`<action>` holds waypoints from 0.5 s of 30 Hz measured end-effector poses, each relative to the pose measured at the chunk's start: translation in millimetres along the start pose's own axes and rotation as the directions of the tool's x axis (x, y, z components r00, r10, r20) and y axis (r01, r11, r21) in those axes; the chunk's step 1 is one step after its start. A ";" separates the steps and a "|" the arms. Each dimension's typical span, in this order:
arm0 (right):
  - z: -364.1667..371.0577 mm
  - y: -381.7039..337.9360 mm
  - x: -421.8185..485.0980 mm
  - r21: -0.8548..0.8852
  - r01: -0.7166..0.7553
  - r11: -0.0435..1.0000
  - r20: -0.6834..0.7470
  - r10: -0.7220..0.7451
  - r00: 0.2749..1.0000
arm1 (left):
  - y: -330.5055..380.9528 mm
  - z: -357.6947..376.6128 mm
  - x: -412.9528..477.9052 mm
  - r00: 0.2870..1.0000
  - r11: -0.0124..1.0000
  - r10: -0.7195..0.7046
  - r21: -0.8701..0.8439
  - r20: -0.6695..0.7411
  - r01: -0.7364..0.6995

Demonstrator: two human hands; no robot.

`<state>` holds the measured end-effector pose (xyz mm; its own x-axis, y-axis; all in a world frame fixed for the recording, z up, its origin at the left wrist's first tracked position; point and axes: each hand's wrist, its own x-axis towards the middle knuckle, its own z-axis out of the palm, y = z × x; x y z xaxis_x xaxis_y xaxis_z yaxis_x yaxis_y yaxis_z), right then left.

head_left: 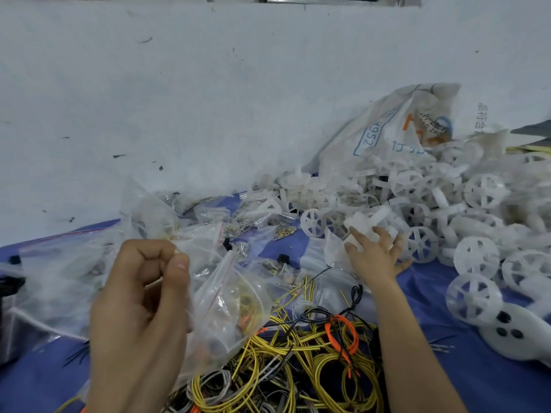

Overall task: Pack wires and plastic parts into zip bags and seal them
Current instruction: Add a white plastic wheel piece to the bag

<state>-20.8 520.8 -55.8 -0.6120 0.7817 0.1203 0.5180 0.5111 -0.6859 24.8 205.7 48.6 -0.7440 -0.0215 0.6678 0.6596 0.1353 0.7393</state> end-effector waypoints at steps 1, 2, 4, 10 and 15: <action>1.4 0.1 -0.1 -0.002 -0.002 1.000 0.012 0.002 1.000 | -0.1 -0.1 0.2 1.000 1.000 -0.006 -0.008 0.000 0.006; 2.3 -0.1 -0.1 -0.007 0.000 1.000 0.019 0.001 1.000 | -0.3 -0.3 0.1 1.000 1.000 -0.008 -0.014 0.002 0.008; 2.1 -0.9 0.3 -0.009 0.012 1.000 0.017 -0.012 1.000 | 0.3 -0.5 -0.1 1.000 1.000 -0.007 -0.014 0.006 0.007; -6.6 -4.1 0.3 0.057 0.083 0.995 0.015 -0.084 0.996 | 3.0 -2.6 1.0 1.000 0.999 -0.015 -0.029 0.000 0.015; -3.8 -5.1 -0.4 0.011 0.052 0.999 0.027 -0.052 0.998 | 3.9 -3.9 1.8 0.999 0.999 -0.031 -0.030 -0.010 0.031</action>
<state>-21.0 519.2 -49.6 -0.6538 0.7442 0.1364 0.4793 0.5469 -0.6864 26.4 202.4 53.1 -0.7632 -0.0359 0.6452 0.6392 0.1044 0.7619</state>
